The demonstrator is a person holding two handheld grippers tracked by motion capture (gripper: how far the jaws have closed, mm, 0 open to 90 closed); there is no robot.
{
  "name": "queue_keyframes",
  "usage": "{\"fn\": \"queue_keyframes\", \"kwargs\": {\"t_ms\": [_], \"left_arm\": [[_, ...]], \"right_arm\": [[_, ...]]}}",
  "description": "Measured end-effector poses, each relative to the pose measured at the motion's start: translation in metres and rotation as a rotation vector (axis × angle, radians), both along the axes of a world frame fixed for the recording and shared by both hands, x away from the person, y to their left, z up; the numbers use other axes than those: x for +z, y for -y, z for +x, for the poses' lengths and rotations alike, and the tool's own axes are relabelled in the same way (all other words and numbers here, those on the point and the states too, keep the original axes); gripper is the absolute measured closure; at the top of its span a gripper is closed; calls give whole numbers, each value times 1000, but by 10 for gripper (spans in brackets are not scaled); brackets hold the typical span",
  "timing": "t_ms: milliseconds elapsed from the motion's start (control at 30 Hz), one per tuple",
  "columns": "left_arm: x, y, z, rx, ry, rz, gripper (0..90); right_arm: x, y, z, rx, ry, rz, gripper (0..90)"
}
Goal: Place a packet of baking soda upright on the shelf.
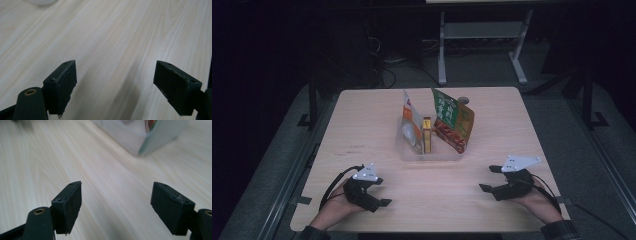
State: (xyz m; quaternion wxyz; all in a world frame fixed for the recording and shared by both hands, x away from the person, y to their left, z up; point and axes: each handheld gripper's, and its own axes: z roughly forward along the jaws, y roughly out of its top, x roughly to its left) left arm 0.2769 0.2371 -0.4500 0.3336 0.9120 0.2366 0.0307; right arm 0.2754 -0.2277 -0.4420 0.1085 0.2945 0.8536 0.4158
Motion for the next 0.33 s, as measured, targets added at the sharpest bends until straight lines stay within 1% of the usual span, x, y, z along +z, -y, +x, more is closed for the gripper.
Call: {"fn": "queue_keyframes", "kwargs": {"t_ms": [33,67,100,133,167,267,333], "left_arm": [[-1,1,0,-2,2,5,182],[-2,1,-1,7,-4,1,182],[-1,1,-1,3,-7,0,182],[-1,1,0,-3,0,-1,182],[0,0,0,-9,1,8,182],[-1,0,0,1,3,-1,182],[-1,-1,1,-9,7,11,182]], "right_arm": [[-2,1,-1,0,-6,-17,238],[-4,1,-1,8,-8,-26,239],[-4,2,-2,11,-6,-31,239],[-4,2,-2,7,-9,-29,239],[-3,3,-1,11,-2,-25,238],[-2,3,-1,7,8,-4,232],[-2,4,-1,6,9,2,225]]}}
